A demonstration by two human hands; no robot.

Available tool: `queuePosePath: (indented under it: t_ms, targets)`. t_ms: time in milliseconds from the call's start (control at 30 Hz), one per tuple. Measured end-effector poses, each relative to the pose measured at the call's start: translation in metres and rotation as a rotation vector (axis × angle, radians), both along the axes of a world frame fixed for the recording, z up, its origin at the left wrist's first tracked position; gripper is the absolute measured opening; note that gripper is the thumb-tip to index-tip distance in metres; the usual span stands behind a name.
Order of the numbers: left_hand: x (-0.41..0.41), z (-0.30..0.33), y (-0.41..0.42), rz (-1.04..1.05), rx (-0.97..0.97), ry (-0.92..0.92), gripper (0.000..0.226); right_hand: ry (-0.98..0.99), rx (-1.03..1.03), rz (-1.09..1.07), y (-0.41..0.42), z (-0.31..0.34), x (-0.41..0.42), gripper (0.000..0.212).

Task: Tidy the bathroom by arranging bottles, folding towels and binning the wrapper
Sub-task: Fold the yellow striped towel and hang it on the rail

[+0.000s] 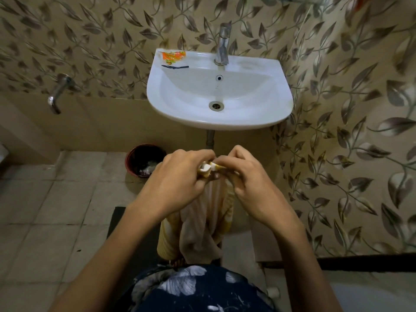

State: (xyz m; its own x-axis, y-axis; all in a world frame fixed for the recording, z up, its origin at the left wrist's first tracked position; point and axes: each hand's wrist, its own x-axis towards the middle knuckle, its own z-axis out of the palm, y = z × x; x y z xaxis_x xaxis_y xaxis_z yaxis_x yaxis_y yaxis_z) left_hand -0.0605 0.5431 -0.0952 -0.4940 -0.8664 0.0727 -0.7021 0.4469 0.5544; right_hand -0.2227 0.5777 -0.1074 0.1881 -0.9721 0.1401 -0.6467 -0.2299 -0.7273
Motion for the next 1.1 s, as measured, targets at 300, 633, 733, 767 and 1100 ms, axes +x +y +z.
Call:
queuePosePath:
  t_ms: [300,633,733,767,1100]
  targets:
    - [-0.004,0.019,0.011,0.155,-0.221,0.115,0.004,-0.076,-0.211,-0.123,0.004,-0.028,0.031,0.042]
    - [0.009,0.021,0.017,0.401,-0.284,0.250,0.010,-0.021,0.122,-0.455,-0.006,-0.058,0.006,0.034]
    - [0.018,0.023,0.014,0.550,-0.323,0.272,0.011,0.038,0.121,-0.575,-0.007,-0.065,-0.003,0.033]
    - [0.021,0.022,0.013,0.599,-0.321,0.273,0.010,0.043,0.134,-0.605,-0.008,-0.066,-0.007,0.033]
    - [0.022,0.002,0.005,0.207,0.227,-0.079,0.099,0.046,-0.008,-0.238,-0.009,-0.001,0.016,0.016]
